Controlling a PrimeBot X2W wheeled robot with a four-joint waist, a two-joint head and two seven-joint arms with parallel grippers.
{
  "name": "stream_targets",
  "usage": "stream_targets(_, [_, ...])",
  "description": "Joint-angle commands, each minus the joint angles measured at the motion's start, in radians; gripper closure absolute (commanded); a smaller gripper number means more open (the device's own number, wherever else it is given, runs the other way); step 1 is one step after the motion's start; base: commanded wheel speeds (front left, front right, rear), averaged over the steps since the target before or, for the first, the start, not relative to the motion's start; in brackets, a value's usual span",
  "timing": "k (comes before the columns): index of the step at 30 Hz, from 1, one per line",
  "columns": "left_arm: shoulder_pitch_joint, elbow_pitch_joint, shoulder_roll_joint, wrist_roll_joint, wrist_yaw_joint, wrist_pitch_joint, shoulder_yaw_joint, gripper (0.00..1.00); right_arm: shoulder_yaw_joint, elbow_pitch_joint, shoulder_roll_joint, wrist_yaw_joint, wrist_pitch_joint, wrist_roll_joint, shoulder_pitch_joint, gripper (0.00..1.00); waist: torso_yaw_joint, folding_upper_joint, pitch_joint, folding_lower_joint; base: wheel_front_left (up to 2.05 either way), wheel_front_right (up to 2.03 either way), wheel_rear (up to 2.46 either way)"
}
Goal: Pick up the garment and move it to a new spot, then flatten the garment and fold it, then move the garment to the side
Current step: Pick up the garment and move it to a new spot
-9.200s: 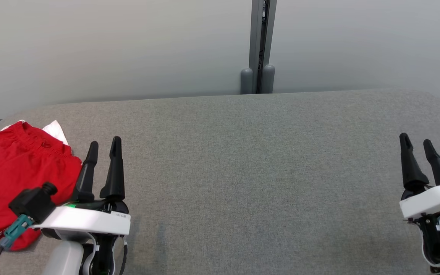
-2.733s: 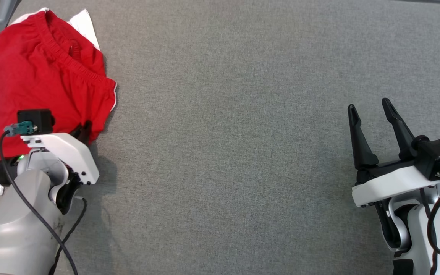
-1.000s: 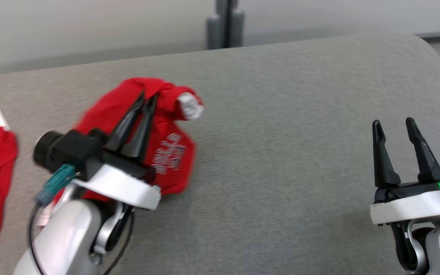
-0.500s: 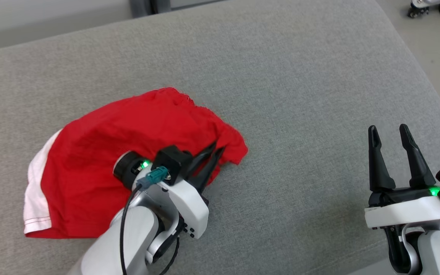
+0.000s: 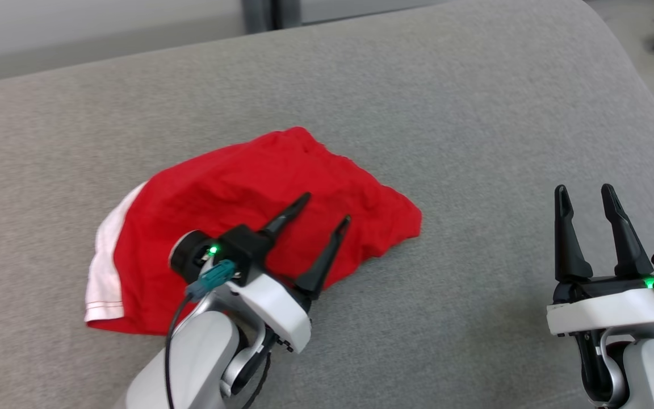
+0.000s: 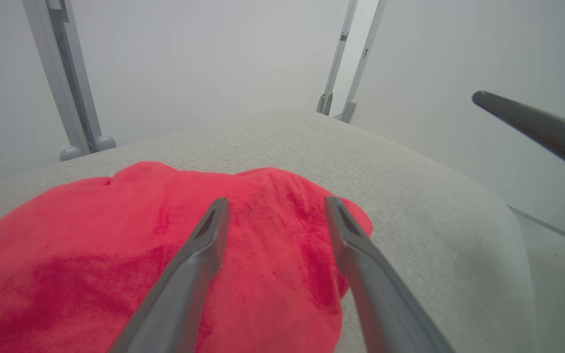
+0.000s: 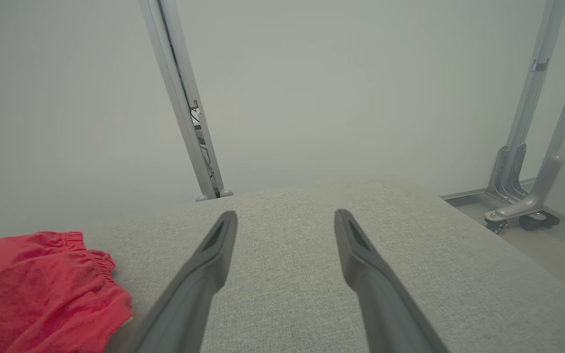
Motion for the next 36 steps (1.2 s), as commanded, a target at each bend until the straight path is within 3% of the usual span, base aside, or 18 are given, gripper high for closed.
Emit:
stream_targets(1, [0.008, -0.012, 0.009, -0.003, 0.011, -0.011, 0.013, 0.00, -0.001, 0.004, -0.006, 0.002, -0.003, -0.006, -0.003, 0.00, 0.034, 0.0000, -0.031, 0.0000, 0.00, 0.00, 0.00])
stream_targets(14, [0.141, -0.131, 0.118, -0.082, 0.168, -0.099, 0.255, 0.00, -0.032, -0.022, -0.007, 0.002, 0.050, -0.052, 0.045, 0.00, 0.167, 0.0000, -0.124, 0.0000, 0.00, 0.00, 0.00])
stream_targets(19, [0.212, -0.154, 0.159, -0.106, 0.205, -0.112, 0.352, 0.00, -0.035, -0.033, -0.007, 0.002, 0.074, -0.062, 0.066, 0.00, 0.198, 0.0000, -0.154, 0.0000, 0.00, 0.00, 0.00])
stream_targets(26, [0.311, -0.181, 0.195, -0.110, 0.223, -0.116, 0.419, 0.00, -0.030, -0.048, -0.007, 0.002, 0.101, -0.074, 0.096, 0.00, 0.222, 0.0000, -0.191, 0.0000, 0.00, 0.00, 0.00])
stream_targets(36, [0.422, -0.199, 0.208, -0.097, 0.223, -0.114, 0.407, 0.00, -0.031, -0.062, -0.007, 0.002, 0.138, -0.097, 0.150, 0.00, 0.224, 0.0000, -0.251, 0.0000, 0.00, 0.00, 0.00])
